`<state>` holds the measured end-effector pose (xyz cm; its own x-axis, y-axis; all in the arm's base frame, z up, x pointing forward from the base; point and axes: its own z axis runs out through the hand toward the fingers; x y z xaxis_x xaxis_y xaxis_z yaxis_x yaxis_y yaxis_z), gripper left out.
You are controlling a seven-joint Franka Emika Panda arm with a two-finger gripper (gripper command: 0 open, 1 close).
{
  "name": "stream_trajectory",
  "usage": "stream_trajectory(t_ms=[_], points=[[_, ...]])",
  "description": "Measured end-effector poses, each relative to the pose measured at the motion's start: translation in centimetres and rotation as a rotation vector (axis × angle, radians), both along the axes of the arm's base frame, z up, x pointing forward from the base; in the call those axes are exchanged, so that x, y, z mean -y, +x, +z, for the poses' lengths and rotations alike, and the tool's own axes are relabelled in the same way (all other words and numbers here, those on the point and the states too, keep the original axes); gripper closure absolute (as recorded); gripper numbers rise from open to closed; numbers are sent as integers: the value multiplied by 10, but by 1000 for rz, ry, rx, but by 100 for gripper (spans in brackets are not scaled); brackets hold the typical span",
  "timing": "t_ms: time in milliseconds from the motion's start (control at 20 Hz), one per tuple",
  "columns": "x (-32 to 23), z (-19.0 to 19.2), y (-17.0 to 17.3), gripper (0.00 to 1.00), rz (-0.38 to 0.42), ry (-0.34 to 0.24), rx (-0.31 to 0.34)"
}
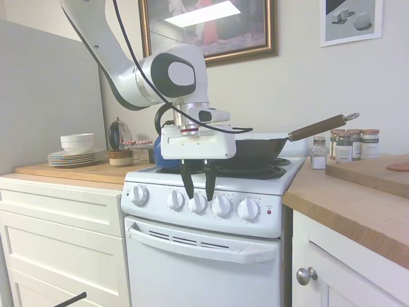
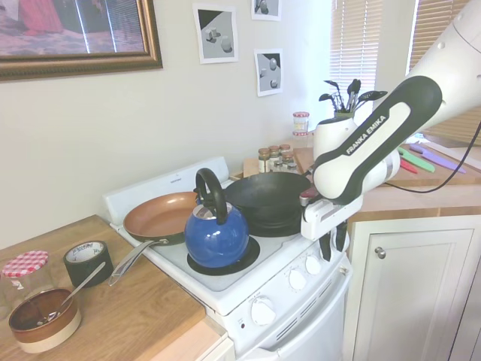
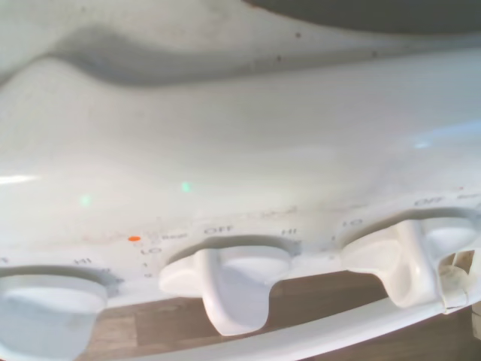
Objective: Turn on the stove on the top right
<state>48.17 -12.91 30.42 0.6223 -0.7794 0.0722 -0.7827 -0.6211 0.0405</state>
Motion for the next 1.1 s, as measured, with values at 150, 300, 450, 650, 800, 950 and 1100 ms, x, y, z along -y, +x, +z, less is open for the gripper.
stream_trajectory(t_ms=[150,300,450,650,800,950,1100], points=[[2,-3,0,100,-6,-5,1],[6,-5,1,100,-13,-7,5],[9,-5,3,100,-21,-11,12],[14,-6,4,100,-35,-15,27],[21,-7,7,100,-46,-19,33],[25,-7,9,100,-54,-22,36],[30,-6,11,100,-62,-25,39]])
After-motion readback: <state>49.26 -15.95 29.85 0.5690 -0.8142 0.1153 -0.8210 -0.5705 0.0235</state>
